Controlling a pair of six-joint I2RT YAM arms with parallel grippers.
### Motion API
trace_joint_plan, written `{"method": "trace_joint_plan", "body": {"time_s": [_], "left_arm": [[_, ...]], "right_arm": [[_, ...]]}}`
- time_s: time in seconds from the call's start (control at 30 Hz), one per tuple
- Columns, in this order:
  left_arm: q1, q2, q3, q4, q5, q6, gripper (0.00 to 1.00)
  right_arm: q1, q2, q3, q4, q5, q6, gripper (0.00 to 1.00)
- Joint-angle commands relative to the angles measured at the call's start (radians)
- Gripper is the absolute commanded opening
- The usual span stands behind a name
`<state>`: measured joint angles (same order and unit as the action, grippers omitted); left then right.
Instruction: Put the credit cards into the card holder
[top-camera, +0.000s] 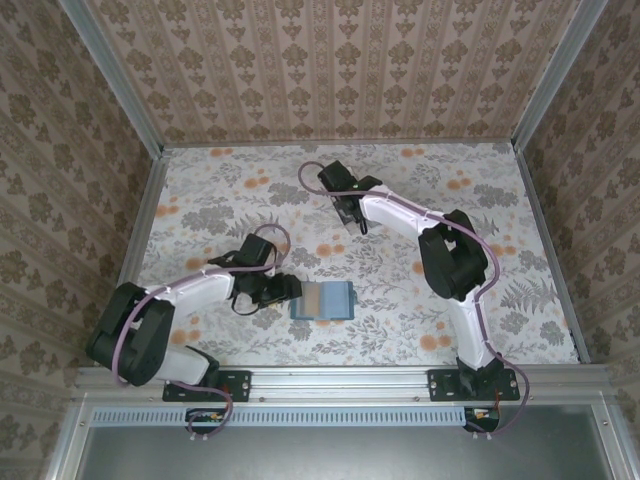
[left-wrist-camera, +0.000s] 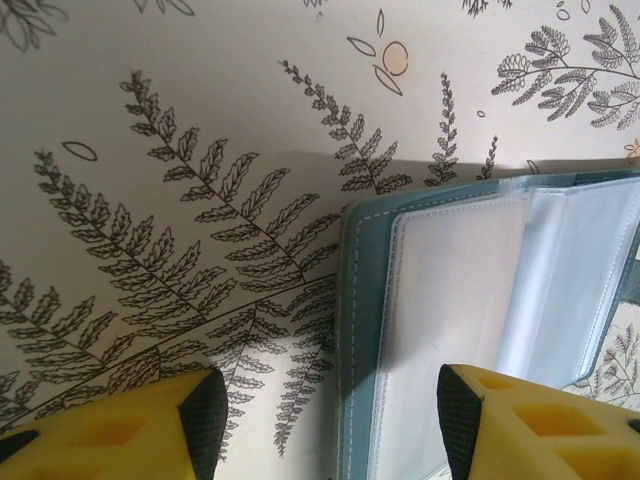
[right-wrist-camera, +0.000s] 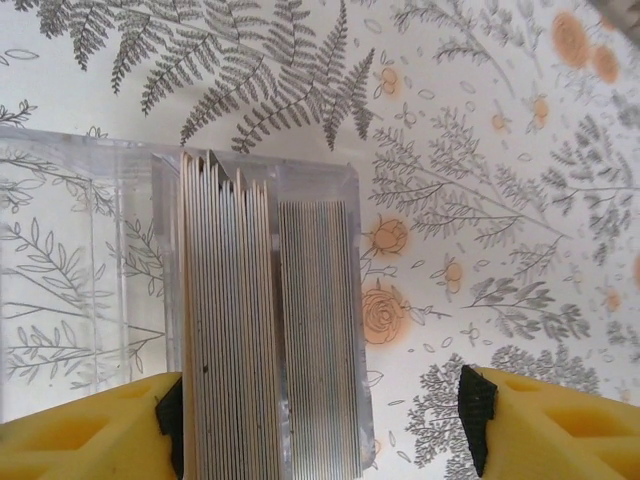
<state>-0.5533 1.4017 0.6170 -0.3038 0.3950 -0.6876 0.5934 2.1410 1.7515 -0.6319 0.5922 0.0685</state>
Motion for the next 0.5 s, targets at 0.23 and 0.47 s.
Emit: {"method": "trace_joint_plan", "body": {"time_s": [0.23, 0.47], "left_arm": [[-0.032, 0.056, 0.029, 0.033, 0.007, -0.010, 0.61], [-0.046, 0.075, 0.041, 0.031, 0.009, -0.011, 0.61]], "right_arm": [[0.002, 0.005, 0.030, 0.000, 0.107, -0.060, 0.58], [0.002, 0.011, 0.039, -0.024, 0.053, -0.065, 0.19]]}}
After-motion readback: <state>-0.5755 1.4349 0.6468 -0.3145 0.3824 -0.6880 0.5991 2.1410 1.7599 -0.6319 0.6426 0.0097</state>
